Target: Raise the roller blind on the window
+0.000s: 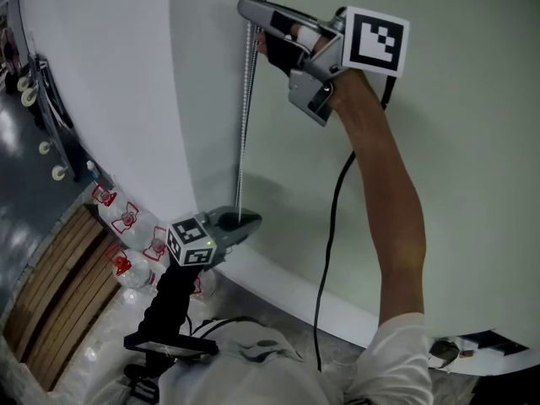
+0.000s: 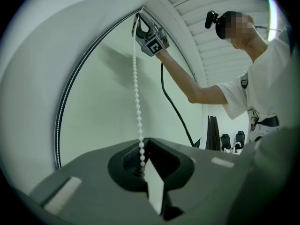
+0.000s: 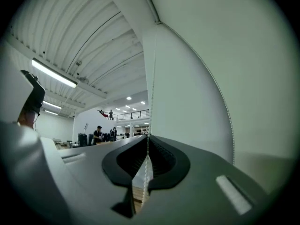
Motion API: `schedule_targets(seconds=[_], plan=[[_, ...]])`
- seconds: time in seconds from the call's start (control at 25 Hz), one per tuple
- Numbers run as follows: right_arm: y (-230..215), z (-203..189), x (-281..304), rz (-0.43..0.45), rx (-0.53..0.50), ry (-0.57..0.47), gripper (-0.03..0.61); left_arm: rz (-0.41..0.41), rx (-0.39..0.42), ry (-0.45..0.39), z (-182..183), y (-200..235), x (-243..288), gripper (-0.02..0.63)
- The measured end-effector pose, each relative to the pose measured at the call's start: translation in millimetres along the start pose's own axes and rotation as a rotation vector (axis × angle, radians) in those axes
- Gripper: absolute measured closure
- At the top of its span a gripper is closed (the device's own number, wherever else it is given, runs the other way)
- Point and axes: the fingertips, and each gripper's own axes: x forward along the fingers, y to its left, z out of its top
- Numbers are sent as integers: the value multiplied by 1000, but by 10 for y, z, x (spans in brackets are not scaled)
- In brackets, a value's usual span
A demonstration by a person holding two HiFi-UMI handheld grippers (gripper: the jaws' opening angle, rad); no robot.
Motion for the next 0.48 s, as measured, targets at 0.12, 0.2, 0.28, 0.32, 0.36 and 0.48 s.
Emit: schedule_targets(seconds=[0.12,0.2,0.28,0.32,0.36,0.48], plan=[[13,-180,6,-21,-25,61,565,-4,-7,-4,-20,-2,3,615],[31,-254,-24,-32,-37,52,566,-2,-12,-10,-59,26,-9,615],[93,-258,-47,-33,-51,46,566,-4,-13,-14,-56,36,-22,615],[132,-253,-53,-33,-57,48,568,-4,-11,-15,-35,34,-31,615],[166,-255,-60,-35,-64,53,569,-5,-8,-16,-6,31,-42,615],[185,-404,-115,-37,-59,69,572,-4,-9,-25,61,48,-48,615]])
